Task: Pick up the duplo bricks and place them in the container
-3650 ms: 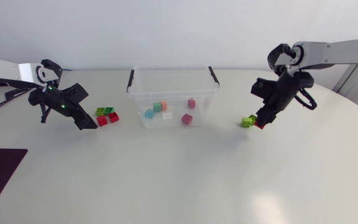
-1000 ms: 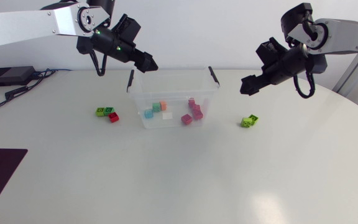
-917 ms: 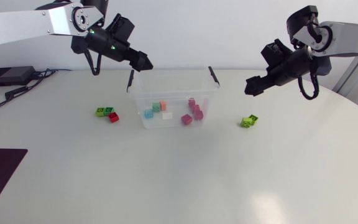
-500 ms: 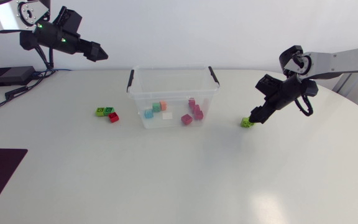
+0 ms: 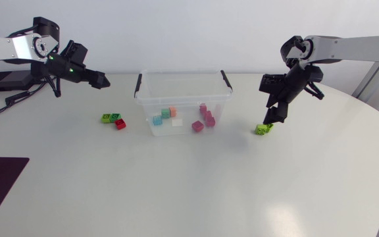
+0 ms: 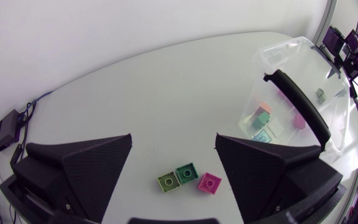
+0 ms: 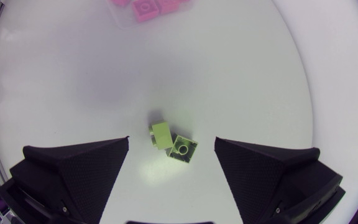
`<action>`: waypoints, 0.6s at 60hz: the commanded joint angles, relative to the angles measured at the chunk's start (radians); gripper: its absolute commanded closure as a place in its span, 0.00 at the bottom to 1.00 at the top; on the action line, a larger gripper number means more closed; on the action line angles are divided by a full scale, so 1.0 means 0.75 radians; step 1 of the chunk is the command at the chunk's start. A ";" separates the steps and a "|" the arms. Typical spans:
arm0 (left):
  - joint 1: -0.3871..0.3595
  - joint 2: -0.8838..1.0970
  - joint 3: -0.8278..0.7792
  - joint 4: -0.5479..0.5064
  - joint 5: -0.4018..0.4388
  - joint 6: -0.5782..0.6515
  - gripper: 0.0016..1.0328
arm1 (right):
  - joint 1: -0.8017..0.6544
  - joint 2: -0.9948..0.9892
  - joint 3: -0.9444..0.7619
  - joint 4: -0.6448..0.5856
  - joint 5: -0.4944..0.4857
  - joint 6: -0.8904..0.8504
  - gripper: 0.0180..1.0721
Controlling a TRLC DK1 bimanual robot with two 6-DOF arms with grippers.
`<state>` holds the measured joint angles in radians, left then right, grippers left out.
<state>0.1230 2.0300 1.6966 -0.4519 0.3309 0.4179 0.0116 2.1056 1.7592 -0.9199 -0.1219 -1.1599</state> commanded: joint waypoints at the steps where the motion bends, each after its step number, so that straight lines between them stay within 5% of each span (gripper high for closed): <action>1: -0.004 0.038 -0.047 0.040 -0.014 -0.048 0.09 | 0.013 0.060 0.066 -0.052 0.015 -0.084 0.06; 28: -0.004 0.128 -0.061 0.099 -0.051 -0.093 0.09 | 0.056 0.207 0.105 -0.091 0.113 -0.190 0.11; 36: 0.002 0.157 -0.061 0.101 -0.057 -0.095 0.09 | 0.058 0.256 0.107 -0.089 0.124 -0.202 0.25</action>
<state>0.1223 2.1056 1.6665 -0.3824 0.2962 0.3656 0.0490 2.2566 1.8198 -0.9699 -0.0357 -1.2705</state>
